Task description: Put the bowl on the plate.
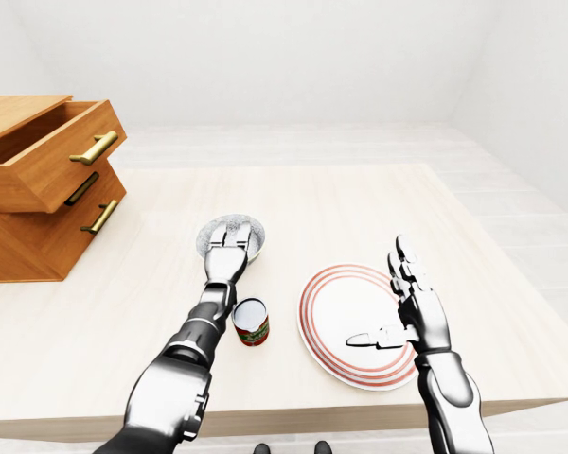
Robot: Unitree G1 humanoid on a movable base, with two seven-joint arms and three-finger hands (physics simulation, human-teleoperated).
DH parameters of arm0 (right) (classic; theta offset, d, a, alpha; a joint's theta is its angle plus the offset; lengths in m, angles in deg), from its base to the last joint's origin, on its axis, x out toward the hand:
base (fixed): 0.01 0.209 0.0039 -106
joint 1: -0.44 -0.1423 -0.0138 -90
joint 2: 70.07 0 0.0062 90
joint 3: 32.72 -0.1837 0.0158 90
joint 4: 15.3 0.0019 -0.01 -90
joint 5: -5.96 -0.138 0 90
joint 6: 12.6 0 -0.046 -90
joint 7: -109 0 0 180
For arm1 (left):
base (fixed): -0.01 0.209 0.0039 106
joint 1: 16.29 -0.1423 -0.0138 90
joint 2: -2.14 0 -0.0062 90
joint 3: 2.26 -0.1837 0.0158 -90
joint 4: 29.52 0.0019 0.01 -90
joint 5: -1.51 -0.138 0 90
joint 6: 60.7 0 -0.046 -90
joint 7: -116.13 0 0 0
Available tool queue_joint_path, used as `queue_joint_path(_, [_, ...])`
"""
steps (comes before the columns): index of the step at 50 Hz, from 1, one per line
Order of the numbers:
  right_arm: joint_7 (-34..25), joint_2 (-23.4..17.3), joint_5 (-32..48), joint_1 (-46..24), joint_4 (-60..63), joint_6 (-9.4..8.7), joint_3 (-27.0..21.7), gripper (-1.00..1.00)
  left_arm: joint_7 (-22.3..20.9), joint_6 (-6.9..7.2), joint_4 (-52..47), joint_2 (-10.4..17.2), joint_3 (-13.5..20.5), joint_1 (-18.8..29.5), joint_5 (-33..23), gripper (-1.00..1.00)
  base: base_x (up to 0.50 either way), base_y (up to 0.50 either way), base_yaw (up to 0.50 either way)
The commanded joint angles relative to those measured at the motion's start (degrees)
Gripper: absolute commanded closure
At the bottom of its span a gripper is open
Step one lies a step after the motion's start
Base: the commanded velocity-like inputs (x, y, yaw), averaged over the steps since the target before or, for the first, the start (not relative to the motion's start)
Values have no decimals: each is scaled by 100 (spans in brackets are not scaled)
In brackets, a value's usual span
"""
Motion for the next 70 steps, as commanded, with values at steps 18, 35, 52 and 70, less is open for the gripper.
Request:
queue_joint_path(18, [-7,-3,3,23,-19,27,-3,-100,0,-54,113,41,-82,-116,-135,100,0,0,0])
queue_joint_path(35, [8,7,106,104,-29,53,82,-100,0,-39,118,111,-78,-115,-225,100,0,0,0])
queue_joint_path(52, [17,13,106,146,74,53,76,-100,0,-430,-388,325,181,200,193,100,0,0,0])
queue_joint_path(70, [-35,63,101,450,769,-109,18,-100,-964,-430,-3474,445,478,-622,793,100,0,0,0])
